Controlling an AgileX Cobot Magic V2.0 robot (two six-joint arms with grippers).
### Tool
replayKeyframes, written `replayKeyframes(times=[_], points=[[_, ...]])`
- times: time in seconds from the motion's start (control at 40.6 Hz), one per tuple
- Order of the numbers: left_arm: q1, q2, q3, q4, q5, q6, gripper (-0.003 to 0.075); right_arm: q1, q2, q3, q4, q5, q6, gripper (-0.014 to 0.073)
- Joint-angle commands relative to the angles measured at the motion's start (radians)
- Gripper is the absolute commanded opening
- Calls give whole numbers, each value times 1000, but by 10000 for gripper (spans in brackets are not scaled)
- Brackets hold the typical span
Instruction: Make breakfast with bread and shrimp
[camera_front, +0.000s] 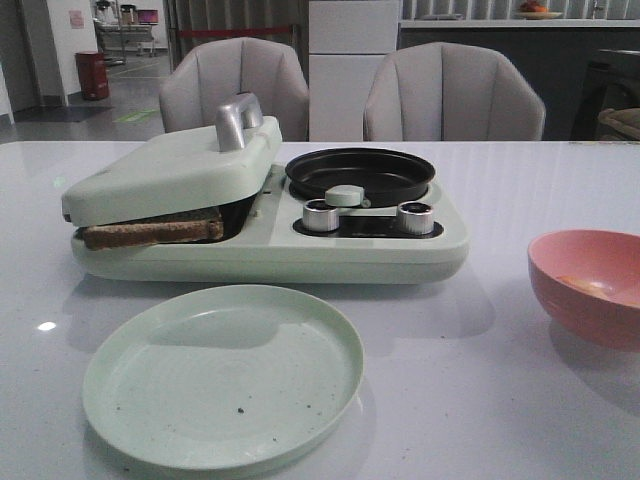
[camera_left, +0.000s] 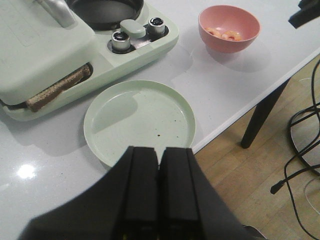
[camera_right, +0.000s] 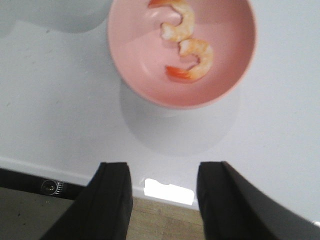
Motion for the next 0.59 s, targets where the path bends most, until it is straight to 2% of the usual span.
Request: replayKeyframes(times=[0.0, 0.148, 0.271, 0.566], points=[[-8, 5, -26, -29, -68, -9, 101, -88, 84, -110, 13, -12, -77, 423], [-8, 5, -26, -29, -68, -9, 101, -253, 209, -210, 144, -30, -194, 423], [-8, 5, -26, -29, -68, -9, 102, -343, 300, -270, 185, -54, -236, 423], [-8, 5, -26, -29, -68, -9, 101, -383, 465, -297, 187, -154, -242, 423]])
